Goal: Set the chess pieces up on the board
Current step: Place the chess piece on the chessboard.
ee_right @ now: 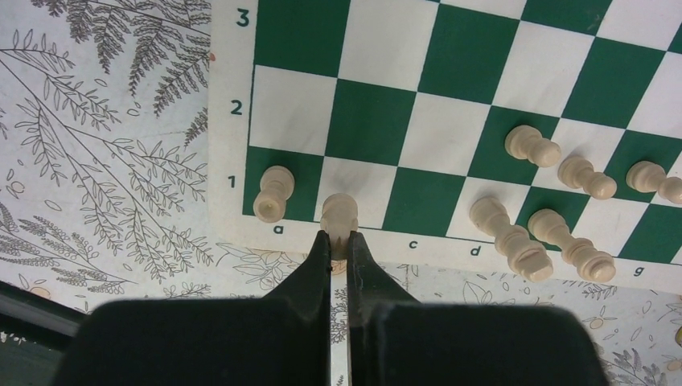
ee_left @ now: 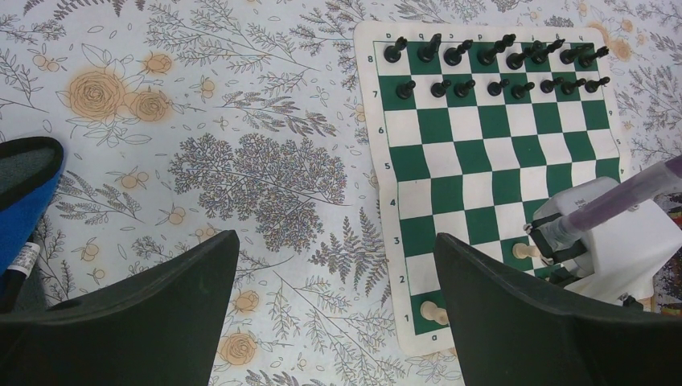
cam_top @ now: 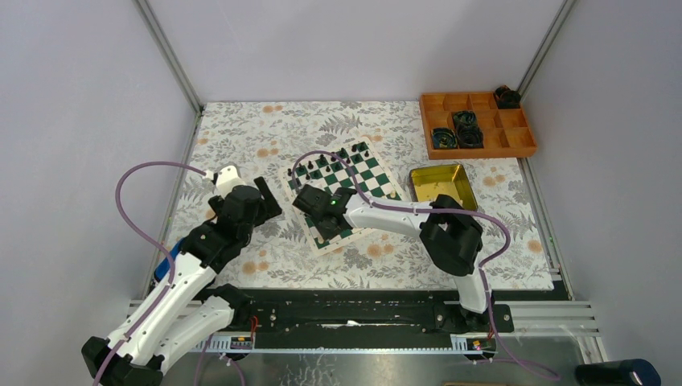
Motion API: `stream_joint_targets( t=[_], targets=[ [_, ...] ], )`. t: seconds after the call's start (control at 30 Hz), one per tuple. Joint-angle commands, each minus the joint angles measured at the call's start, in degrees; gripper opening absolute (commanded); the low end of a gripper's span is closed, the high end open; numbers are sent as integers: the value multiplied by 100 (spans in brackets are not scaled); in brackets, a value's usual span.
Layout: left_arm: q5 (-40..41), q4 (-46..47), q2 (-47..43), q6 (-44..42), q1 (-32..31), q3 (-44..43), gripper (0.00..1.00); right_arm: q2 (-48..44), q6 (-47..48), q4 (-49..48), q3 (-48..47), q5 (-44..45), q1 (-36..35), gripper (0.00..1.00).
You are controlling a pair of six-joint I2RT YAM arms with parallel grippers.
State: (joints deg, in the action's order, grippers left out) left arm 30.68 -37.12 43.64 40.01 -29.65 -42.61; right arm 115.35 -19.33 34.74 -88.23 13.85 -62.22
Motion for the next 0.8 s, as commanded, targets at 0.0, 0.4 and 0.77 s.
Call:
stream_joint_targets(
  t=[0.0,0.4,0.77],
  targets=[
    [70,32,-76,-19,-40,51,99,-65,-132,11,61,154,87,0],
    [70,36,-22,-11,-50,48,99,-100,-108,-138,252,-166,211,0],
    [85,32,-36,15,-49,69,99,-132,-46,-204,92,-166,210,0]
  ],
)
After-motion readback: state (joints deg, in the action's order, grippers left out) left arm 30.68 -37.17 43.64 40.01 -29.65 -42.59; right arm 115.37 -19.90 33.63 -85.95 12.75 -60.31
